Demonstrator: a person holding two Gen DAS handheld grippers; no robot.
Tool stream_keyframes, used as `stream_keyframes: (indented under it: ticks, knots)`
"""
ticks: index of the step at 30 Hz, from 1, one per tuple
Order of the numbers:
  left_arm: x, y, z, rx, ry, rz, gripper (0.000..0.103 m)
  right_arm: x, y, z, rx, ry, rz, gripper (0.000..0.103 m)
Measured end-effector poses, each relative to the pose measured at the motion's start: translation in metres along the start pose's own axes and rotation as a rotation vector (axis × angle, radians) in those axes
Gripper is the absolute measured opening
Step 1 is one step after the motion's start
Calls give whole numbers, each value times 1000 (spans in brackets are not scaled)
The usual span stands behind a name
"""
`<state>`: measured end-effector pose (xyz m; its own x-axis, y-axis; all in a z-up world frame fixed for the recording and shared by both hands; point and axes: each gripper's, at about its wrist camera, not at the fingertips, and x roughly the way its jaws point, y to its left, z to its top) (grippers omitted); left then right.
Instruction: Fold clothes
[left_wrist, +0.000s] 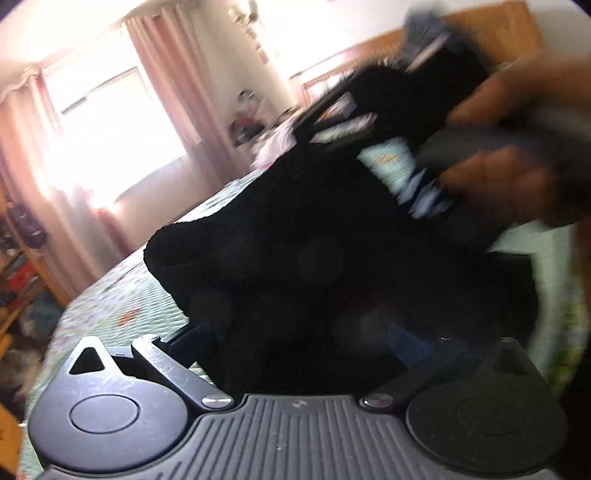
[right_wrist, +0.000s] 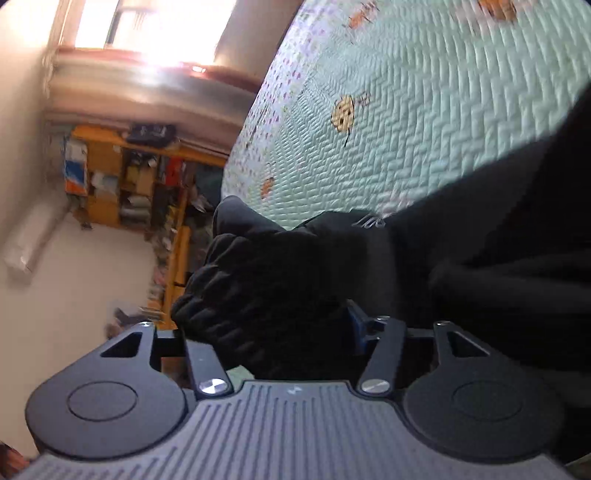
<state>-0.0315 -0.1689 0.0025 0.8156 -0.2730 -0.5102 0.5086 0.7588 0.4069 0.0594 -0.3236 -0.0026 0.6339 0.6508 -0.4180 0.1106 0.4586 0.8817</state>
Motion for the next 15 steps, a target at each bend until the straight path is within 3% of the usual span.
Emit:
stream_keyframes:
  ticks: [6, 8, 9, 10, 15]
  knots:
    - [69, 3, 8, -27, 141, -9, 99, -23, 0, 6, -130, -47, -51, 68]
    - [87, 8, 7, -71, 177, -50, 73, -29, -7, 6, -144, -69, -46, 68]
    - [93, 11, 6, -98, 188, -68, 40, -32, -10, 6, -151, -79, -43, 69]
    - [87, 14, 3, -111, 177, -58, 17, -32, -10, 6, -173, -88, -47, 69]
    - [54, 26, -12, -178, 123, -12, 10, -31, -10, 9, -287, -131, -67, 69]
